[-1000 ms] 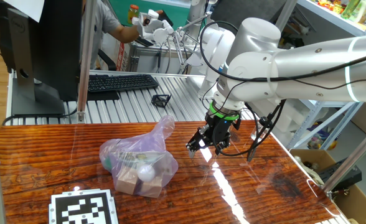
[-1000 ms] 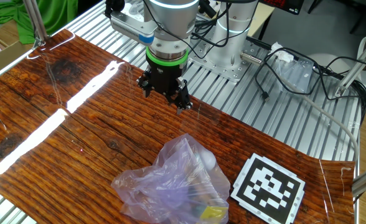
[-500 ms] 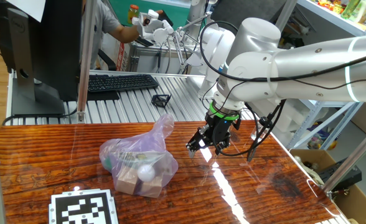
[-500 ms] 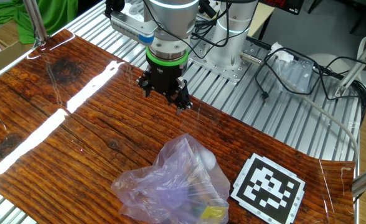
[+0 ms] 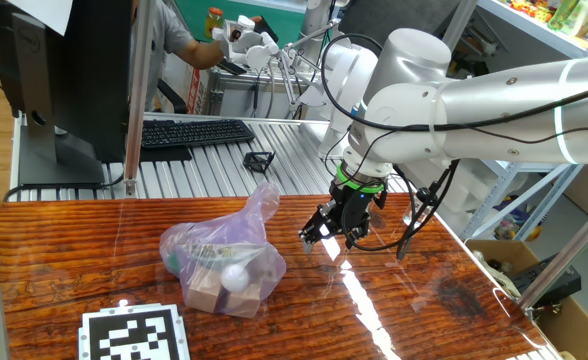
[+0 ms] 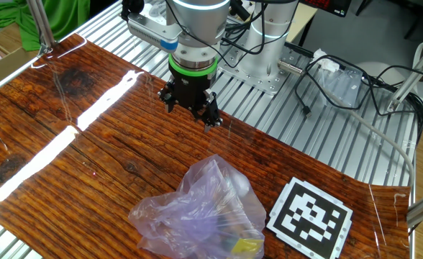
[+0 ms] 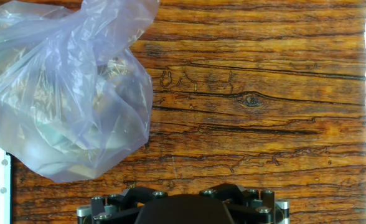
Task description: Pick up a bag of things
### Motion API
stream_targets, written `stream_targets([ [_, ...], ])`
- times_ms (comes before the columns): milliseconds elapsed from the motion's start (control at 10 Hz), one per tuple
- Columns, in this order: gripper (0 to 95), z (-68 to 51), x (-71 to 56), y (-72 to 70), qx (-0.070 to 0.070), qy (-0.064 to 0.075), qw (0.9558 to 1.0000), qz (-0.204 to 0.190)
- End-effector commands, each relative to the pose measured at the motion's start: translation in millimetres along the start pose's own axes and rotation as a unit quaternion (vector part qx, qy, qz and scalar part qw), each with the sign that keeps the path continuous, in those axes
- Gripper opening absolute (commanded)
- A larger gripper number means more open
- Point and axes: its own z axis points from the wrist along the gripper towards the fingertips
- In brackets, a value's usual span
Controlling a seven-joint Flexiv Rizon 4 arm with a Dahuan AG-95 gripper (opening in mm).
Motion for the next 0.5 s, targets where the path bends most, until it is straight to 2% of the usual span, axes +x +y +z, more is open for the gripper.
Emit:
stream_targets([
  [100,0.0,-0.1,0.1,0.0,-0.007,-0.018,0.9994,-0.029],
  [500,0.0,0.0,0.2,0.0,-0.007,-0.018,0.9994,-0.028],
])
